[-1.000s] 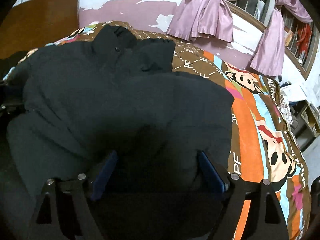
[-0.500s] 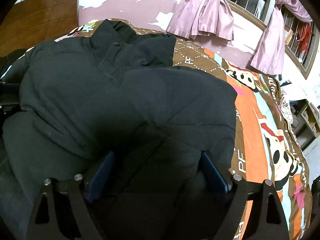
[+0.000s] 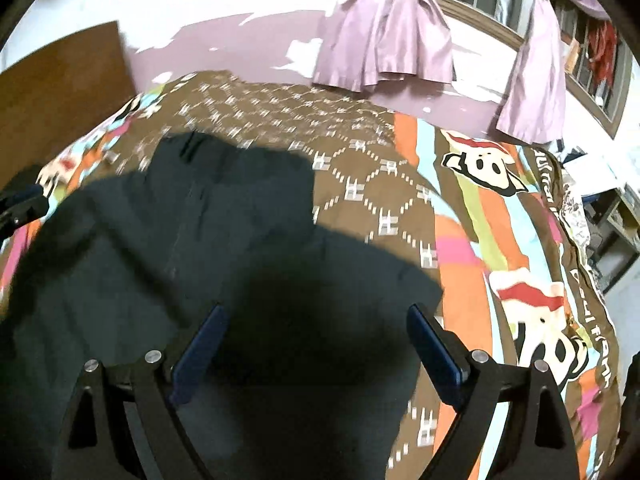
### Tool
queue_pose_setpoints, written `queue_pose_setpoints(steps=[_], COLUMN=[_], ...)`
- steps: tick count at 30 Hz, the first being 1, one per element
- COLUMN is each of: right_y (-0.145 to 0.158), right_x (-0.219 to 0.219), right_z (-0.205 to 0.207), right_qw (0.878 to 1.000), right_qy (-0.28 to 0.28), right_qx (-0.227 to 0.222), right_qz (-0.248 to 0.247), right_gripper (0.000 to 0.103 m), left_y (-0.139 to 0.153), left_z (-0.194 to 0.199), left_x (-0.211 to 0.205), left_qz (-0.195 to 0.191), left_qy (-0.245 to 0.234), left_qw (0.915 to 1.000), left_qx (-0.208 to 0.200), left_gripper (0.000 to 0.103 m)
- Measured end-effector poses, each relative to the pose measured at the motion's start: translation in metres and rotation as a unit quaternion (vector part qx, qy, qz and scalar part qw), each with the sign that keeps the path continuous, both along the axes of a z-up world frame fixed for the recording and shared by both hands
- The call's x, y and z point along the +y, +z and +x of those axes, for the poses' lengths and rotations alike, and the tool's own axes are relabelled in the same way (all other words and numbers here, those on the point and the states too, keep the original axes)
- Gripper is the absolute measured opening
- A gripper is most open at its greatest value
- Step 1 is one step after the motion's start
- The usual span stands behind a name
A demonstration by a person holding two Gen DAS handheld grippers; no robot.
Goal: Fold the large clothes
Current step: 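Grasp the jacket hem with both grippers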
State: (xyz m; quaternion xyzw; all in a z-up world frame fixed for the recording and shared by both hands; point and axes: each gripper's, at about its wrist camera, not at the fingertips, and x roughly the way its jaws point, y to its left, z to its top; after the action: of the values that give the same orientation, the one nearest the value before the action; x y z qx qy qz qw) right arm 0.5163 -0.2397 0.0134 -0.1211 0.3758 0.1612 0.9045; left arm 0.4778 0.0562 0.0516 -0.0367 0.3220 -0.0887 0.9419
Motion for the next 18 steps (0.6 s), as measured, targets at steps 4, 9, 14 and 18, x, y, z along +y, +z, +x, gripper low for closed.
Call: queue_pose_setpoints(steps=[4, 9, 14, 18], right_y=[0.012, 0.005, -0.017, -0.041], right_x=[0.009, 0.016, 0.026, 0.024], right_z=[0.047, 0.101, 0.134, 0.148], right_qw=[0.998, 0.990, 0.986, 0.978], right_qy=[-0.036, -0.065, -0.072, -0.087], right_qx=[0.008, 0.040, 0.046, 0.065], right_qz=[0.043, 0.119, 0.145, 0.181], right_gripper=[0.091, 0.083, 0.064, 0.037], left_y=[0.001, -0.014, -0.033, -0.041], left_z=[0.045, 0.088, 0.125, 0.140], left_x=[-0.002, -0.004, -0.003, -0.003], left_qz=[-0.015, -0.024, -0.040, -0.053], left_qy=[0.011, 0.020, 0.022, 0.013], left_qw=[0.9998, 0.9993, 0.9981, 0.9979], left_qx=[0.011, 0.023, 0.041, 0.036], left_gripper=[0.078, 0.078, 0.077, 0.044])
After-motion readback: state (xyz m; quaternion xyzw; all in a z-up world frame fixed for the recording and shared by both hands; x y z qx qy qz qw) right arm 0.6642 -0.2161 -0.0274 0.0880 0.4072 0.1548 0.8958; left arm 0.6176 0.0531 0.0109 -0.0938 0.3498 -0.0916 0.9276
